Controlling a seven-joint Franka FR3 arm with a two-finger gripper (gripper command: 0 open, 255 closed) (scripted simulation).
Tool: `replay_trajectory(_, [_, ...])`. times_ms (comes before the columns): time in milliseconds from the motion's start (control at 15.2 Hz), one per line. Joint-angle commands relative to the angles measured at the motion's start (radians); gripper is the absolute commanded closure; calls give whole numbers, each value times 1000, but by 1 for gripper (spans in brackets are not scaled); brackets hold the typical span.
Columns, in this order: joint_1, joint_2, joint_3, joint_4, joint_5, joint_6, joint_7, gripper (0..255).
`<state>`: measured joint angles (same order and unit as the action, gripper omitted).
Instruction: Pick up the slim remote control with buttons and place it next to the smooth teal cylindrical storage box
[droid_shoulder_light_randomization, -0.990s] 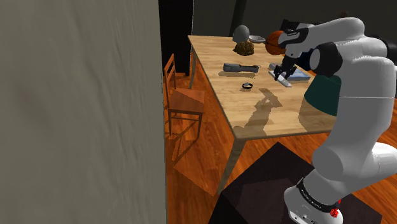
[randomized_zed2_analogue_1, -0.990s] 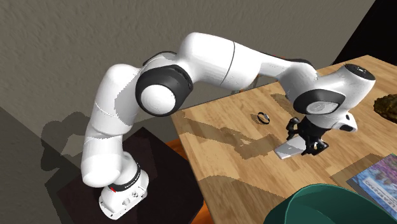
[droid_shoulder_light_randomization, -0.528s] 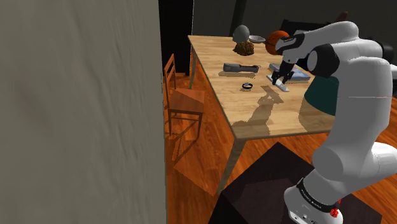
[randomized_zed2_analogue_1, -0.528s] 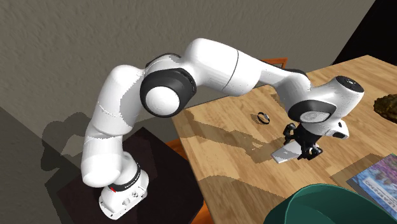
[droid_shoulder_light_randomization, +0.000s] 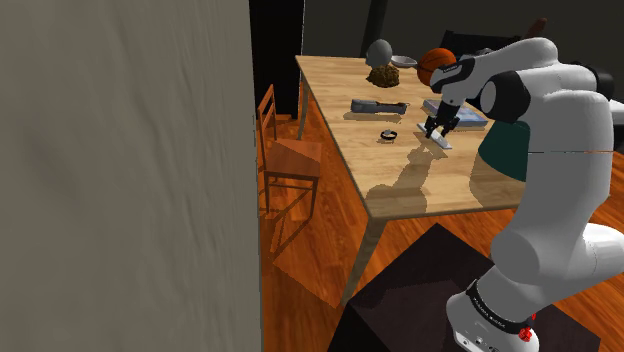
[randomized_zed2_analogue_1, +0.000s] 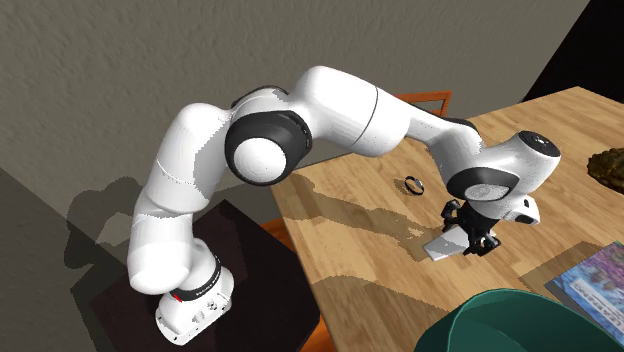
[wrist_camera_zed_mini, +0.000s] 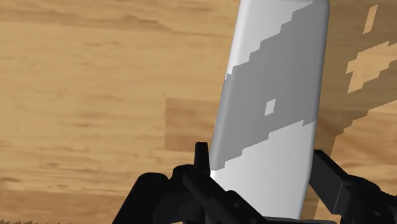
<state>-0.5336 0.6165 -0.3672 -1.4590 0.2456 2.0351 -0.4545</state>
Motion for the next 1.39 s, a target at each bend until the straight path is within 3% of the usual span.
replay_trajectory(0, [0, 0, 0, 0, 0, 1, 0, 255])
replay_trajectory(132, [0, 0, 0, 0, 0, 1, 0, 255])
replay_trajectory(198, [0, 0, 0, 0, 0, 1, 0, 0])
replay_trajectory(528, [0, 0, 0, 0, 0, 1, 0, 0])
replay_trajectory(792, [0, -42, -11, 64, -18, -102, 12, 0])
replay_trajectory(1320, [0, -42, -11, 64, -18, -102, 12, 0])
